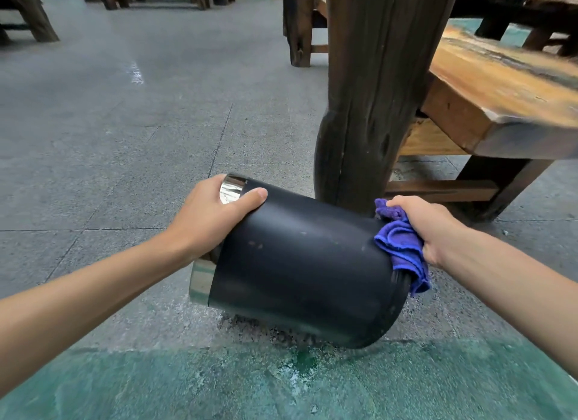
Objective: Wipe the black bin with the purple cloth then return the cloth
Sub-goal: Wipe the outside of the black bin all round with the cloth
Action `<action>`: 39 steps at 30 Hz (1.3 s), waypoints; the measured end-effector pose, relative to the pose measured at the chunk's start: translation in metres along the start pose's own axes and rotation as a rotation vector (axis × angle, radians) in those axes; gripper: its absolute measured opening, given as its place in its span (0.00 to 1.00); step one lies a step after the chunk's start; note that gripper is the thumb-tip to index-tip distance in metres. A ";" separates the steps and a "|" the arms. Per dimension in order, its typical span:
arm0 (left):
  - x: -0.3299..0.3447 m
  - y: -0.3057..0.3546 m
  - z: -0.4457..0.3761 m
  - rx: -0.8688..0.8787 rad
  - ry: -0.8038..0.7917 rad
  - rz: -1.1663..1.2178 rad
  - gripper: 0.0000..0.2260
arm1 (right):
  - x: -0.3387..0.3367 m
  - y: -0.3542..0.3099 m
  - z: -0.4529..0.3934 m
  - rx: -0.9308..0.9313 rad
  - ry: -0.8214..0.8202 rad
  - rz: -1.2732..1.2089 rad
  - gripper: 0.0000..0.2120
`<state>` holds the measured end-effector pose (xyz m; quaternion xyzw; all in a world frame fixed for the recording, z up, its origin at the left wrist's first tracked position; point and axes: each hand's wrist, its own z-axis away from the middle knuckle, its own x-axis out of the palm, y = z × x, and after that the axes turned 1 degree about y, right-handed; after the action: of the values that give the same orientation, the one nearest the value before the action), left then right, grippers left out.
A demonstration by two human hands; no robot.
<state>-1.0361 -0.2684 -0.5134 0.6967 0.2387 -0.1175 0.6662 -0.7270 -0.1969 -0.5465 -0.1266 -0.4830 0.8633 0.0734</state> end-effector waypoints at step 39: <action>0.076 0.094 -0.100 0.333 -0.228 -0.605 0.09 | -0.014 0.069 0.009 -0.847 0.313 0.347 0.16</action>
<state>-0.9404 -0.1564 -0.4596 0.6759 0.3360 -0.4233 0.5011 -0.7164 -0.2433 -0.5984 -0.3523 -0.7471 0.5607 -0.0577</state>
